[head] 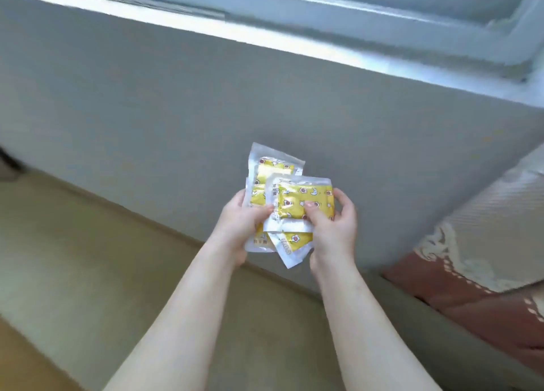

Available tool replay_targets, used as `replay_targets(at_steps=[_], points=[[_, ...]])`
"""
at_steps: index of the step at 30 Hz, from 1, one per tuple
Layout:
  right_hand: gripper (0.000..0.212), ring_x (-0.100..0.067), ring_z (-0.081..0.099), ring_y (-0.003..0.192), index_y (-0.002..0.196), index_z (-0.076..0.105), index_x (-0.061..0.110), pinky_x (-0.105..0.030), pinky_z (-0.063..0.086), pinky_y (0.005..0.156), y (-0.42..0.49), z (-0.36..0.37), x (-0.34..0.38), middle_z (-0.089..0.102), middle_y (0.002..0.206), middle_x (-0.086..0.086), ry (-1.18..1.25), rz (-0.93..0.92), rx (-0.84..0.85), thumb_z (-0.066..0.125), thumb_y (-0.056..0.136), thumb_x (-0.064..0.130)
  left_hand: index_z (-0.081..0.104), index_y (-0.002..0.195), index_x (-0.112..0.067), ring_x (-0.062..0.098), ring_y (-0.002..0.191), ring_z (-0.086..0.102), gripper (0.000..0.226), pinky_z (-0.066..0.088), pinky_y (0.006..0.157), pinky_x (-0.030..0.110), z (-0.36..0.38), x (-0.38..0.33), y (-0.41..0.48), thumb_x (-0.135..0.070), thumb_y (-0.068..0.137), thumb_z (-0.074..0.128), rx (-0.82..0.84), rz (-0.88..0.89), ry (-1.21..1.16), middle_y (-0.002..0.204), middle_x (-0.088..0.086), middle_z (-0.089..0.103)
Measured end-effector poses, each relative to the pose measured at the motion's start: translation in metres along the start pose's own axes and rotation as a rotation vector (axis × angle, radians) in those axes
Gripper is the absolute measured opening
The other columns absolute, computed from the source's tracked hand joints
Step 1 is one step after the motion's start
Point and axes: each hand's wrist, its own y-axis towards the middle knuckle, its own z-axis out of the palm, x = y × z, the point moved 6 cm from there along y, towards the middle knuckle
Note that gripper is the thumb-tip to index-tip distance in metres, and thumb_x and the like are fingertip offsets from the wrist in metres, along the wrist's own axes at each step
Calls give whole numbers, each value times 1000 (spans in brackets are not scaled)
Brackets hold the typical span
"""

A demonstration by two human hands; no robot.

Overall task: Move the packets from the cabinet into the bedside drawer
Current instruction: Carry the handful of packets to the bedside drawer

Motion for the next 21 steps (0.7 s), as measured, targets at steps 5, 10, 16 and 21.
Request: replay_targets(at_steps=[5, 10, 16, 21], points=[[49, -20, 67, 82, 118, 48, 26, -33, 59, 70, -63, 171, -25, 62, 98, 1, -83, 37, 308, 62, 84, -5, 59, 117, -14, 29, 81, 68, 30, 57, 63, 46, -159, -66, -36, -4, 91, 48, -274, 95, -200, 101, 11, 70], [49, -15, 65, 79, 113, 49, 32, -33, 56, 74, -145, 330, -73, 62, 95, 4, -187, 64, 592, 63, 83, -4, 64, 109, -23, 21, 70, 70, 37, 53, 56, 31, -316, -111, -80, -45, 98, 36, -463, 171, -450, 89, 5, 74], [53, -15, 64, 94, 124, 46, 32, -39, 53, 89, -240, 489, -127, 61, 107, 7, -204, 104, 807, 65, 84, 4, 60, 117, -20, 32, 91, 66, 26, 53, 73, 44, -479, -169, -128, -32, 97, 48, -767, 348, -543, 115, 14, 67], [79, -18, 60, 110, 146, 23, 25, -41, 49, 98, -300, 589, -179, 51, 126, 6, -356, 198, 931, 71, 83, 27, 62, 112, -20, 30, 87, 66, 20, 56, 56, 36, -586, -196, -159, -16, 95, 50, -896, 442, -614, 103, 9, 69]])
